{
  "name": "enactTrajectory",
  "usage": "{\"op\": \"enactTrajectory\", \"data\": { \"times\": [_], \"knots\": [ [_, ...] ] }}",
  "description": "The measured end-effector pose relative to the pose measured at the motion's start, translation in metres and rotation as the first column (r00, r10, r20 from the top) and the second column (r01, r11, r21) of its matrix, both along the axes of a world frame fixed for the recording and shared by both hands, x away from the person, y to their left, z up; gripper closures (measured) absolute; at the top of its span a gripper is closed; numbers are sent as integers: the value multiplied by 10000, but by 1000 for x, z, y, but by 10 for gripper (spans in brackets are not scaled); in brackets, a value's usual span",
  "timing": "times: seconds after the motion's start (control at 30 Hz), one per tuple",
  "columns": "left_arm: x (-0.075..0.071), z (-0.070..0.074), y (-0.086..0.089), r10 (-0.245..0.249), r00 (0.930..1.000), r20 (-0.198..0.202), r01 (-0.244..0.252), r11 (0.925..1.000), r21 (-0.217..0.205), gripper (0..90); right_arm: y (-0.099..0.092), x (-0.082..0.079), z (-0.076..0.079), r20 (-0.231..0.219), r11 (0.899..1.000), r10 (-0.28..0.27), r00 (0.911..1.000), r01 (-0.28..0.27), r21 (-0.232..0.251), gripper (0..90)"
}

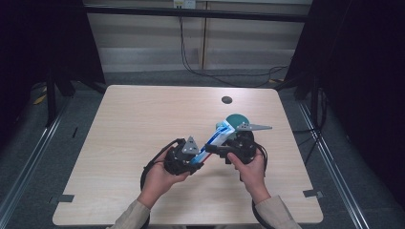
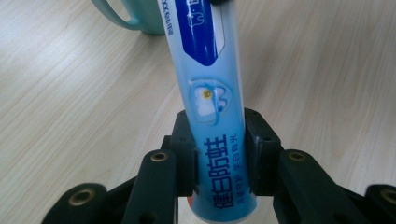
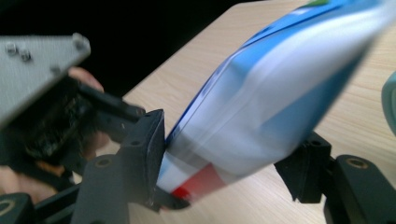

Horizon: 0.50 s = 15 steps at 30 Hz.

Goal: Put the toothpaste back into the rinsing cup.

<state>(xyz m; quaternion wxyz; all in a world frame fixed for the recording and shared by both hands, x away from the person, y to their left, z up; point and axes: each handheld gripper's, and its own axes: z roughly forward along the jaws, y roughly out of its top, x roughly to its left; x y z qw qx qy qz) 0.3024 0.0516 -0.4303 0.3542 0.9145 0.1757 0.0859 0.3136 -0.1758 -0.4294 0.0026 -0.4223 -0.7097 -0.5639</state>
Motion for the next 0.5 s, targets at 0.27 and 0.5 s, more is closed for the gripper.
{"op": "enactTrajectory", "data": {
  "times": [0.27, 0.5],
  "knots": [
    [-2, -3, -4, 23, 10000, 29, -23, 9999, -149, 686, 4, 1, 6, -134, 9989, -216, 9997, 221, 419, 554],
    [5, -7, -5, 266, 9972, -697, -316, 9969, -717, 556, 9, -1, 13, 253, 10000, 38, 9997, -40, 71, 728]
  ]
}}
